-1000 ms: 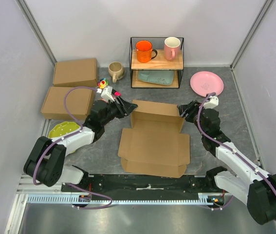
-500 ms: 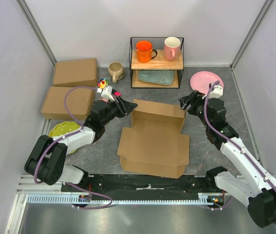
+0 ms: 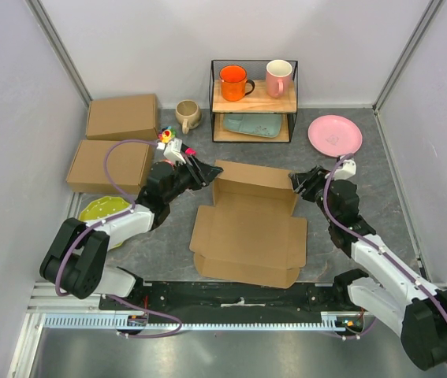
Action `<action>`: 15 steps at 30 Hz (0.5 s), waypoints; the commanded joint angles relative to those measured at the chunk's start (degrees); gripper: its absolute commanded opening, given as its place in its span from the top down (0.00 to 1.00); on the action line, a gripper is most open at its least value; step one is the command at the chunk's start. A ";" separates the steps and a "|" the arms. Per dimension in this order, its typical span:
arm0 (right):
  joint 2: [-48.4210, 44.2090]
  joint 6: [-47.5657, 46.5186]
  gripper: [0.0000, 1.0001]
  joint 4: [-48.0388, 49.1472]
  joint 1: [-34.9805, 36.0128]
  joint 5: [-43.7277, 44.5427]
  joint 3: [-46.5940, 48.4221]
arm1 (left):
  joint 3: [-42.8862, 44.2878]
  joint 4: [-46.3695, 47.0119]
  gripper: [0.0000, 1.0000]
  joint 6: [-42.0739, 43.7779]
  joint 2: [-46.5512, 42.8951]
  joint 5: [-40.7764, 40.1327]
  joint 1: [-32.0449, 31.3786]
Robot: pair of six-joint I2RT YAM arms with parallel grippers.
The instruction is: Fold the paper box
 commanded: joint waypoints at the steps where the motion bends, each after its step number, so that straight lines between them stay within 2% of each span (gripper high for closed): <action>1: 3.41 -3.03 0.45 -6.73 0.13 -1.66 -4.56 | -2.18 -2.68 0.47 0.16 0.88 0.90 -0.17; 5: 4.99 -3.65 0.45 -0.23 0.13 -5.25 -6.58 | -6.29 1.19 0.50 -0.54 -1.76 -1.03 -0.26; 9: 4.66 -4.88 0.45 -1.18 0.13 -4.30 -7.28 | -10.17 2.16 0.53 -0.89 -6.50 -4.28 -0.26; 15: 1.13 -5.41 0.34 -6.53 0.22 -2.37 -2.90 | -8.95 -1.88 0.47 0.86 -10.11 -7.01 -0.35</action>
